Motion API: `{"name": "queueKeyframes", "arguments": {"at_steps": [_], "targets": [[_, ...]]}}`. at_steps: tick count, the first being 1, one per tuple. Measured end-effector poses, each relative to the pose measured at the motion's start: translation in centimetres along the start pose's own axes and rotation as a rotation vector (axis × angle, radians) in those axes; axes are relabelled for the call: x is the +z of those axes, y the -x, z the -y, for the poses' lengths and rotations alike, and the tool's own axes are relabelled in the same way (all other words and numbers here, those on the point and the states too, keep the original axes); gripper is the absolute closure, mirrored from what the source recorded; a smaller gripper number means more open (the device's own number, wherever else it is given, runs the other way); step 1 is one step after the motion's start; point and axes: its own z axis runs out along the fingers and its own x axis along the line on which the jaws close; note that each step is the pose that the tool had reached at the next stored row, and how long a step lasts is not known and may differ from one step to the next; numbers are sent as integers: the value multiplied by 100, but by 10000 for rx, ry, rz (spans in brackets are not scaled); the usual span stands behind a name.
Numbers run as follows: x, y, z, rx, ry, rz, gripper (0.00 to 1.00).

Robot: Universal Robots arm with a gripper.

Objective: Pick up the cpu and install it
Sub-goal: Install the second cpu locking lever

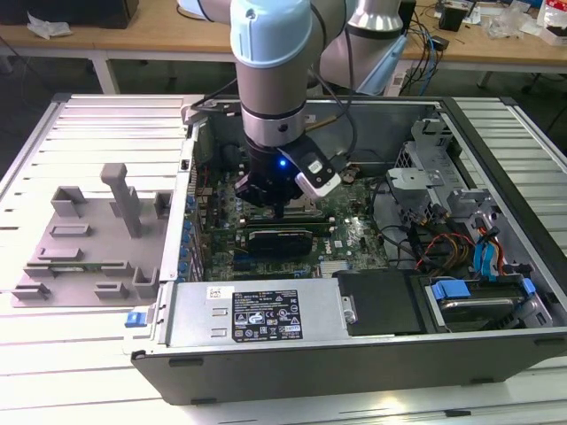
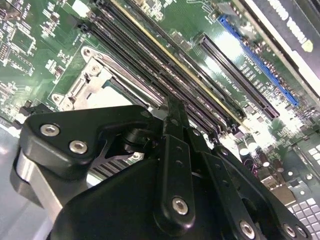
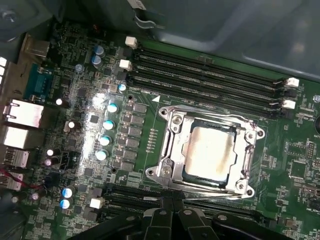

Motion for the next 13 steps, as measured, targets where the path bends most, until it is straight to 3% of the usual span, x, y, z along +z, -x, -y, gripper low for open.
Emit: {"name": "queueKeyframes", "arguments": {"at_steps": [2, 4, 6, 7, 13], "targets": [[17, -74, -14, 1, 77, 86, 89], [26, -81, -15, 5, 154, 141, 89], [29, -82, -15, 27, 457, 283, 89], [32, -88, -16, 33, 553, 340, 89], [3, -90, -17, 33, 562, 346, 89]]}}
